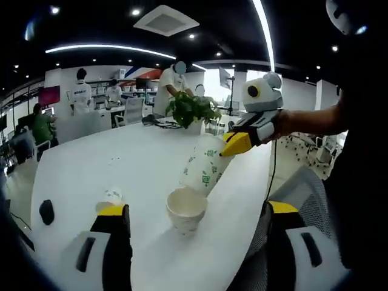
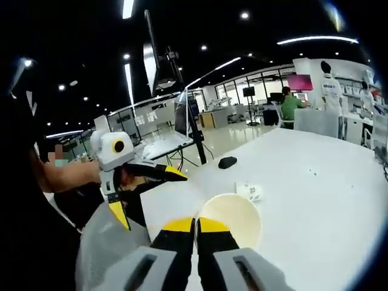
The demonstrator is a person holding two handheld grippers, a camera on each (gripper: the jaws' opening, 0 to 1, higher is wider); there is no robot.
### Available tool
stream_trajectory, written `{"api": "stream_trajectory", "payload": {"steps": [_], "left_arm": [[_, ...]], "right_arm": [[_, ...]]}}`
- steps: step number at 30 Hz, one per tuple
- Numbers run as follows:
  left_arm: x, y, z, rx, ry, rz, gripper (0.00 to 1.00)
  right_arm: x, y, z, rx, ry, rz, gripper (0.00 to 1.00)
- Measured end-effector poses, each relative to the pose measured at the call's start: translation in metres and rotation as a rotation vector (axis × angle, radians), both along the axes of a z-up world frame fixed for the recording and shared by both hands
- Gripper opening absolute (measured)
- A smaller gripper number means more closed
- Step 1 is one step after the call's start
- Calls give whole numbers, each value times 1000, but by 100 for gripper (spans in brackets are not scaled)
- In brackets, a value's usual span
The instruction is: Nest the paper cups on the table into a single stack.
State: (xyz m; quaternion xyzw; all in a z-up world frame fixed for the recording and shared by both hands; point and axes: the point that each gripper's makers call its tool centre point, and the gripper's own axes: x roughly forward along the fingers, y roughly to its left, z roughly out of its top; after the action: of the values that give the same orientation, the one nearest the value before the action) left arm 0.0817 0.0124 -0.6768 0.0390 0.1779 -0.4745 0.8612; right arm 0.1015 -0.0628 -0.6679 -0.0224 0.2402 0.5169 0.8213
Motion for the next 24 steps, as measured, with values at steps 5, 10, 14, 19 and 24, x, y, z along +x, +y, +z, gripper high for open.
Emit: {"api": "stream_trajectory", "payload": {"steps": [5,10,14,19,24], "left_arm": [[1,4,1,-4,-9,24,97],[-1,8,2,-20,-12,48,99],[-2,11,-3,-18,-9,66,99],[-4,13,-8,-11,-1,75,99],[-4,12,-10,-20,8,83,99]], "right_arm": [[3,8,-10,-79,-13,25,0],[2,14,-19,-150,-5,65,0],[1,18,-23,-181,-8,93,0],[1,23,-29,-220,-15,116,0],[2,27,-37,-262,-29,149,0]]}}
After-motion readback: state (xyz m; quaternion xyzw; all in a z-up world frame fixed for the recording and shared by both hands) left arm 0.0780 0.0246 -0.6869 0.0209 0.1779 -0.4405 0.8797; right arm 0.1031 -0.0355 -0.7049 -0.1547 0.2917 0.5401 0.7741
